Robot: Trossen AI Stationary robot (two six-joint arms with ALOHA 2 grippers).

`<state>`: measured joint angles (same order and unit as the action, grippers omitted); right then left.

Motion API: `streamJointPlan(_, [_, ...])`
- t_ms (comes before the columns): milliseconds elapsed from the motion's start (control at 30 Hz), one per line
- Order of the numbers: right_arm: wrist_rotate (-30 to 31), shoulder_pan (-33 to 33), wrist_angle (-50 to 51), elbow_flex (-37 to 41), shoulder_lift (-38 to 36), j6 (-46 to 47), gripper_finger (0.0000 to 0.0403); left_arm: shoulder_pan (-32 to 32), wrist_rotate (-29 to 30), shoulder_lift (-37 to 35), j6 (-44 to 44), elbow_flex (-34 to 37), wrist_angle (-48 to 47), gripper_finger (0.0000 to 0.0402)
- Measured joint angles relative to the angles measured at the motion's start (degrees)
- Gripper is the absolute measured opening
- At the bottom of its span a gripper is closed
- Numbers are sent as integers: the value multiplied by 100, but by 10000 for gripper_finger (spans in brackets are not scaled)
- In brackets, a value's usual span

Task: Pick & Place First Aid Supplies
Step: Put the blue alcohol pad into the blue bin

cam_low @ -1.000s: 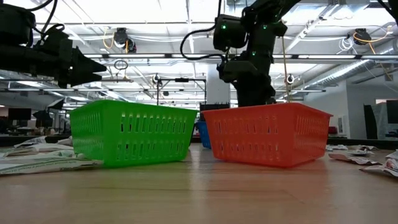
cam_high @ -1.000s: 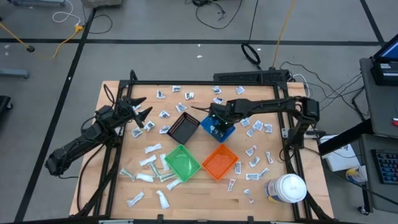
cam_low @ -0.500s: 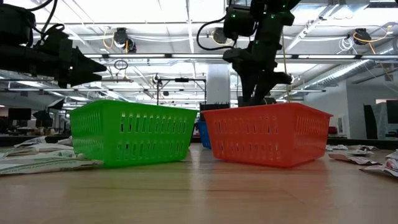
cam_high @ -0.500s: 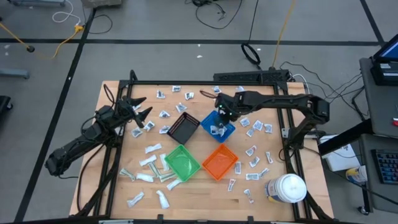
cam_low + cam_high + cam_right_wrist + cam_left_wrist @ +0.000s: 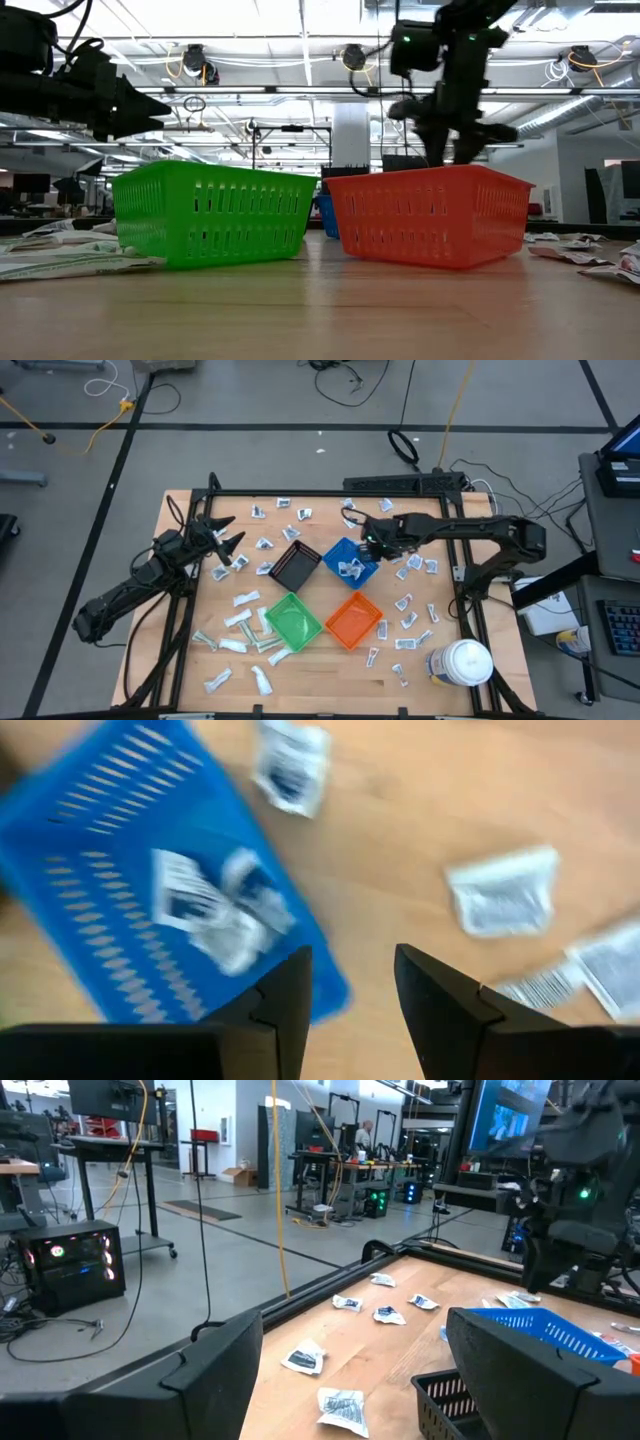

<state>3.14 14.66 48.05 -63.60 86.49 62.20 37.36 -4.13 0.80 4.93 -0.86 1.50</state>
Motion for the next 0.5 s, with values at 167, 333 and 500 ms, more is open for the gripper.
streamJointPlan(167, [122,0,123,644,-539,554,136,0,-1,0,0,0,0,324])
streamJointPlan(333, [473,26,672,1080,-984,980,136,-2,-1,0,0,-1,0,324])
streamJointPlan(500, [609,182,1352,1384,-1306,1063,136,0,-1,0,0,-1,2,324])
